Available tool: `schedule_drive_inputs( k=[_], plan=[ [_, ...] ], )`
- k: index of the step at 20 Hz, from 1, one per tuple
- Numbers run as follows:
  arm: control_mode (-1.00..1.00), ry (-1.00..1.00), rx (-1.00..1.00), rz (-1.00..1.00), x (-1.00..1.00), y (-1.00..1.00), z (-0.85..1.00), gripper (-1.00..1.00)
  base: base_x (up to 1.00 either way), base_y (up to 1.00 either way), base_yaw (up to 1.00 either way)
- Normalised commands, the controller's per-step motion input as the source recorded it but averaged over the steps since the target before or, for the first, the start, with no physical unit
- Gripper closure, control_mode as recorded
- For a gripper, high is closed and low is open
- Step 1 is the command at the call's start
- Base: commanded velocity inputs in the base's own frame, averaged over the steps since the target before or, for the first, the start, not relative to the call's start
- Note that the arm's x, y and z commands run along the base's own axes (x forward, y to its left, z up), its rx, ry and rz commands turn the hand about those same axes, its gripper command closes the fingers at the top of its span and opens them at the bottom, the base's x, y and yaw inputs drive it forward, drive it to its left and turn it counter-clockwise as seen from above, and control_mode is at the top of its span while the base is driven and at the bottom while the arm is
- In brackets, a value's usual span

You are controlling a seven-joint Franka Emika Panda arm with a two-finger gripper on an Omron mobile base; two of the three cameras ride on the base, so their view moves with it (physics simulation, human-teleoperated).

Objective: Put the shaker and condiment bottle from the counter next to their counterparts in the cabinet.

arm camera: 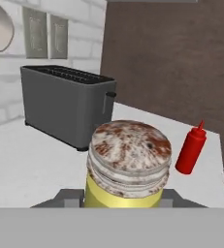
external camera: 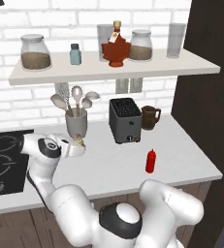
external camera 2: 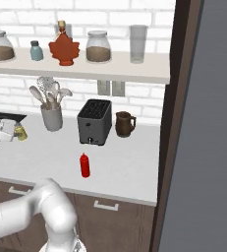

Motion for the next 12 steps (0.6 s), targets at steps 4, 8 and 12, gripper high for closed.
schedule_drive_inputs(
  k=[4, 8, 12],
  plan=[
    [-1.0, -0.07, -0.08, 0.21, -0.33, 0.51, 0.66, 1.0, 0.0, 0.0, 0.0],
    [-1.0, -0.08, -0.01, 0.15, -0.35, 0.4, 0.69, 1.0, 0.0, 0.0, 0.0],
    [-1.0, -0.03, 0.0, 0.15, -0.19, 0.3, 0.81, 1.0, 0.0, 0.0, 0.0]
  ],
)
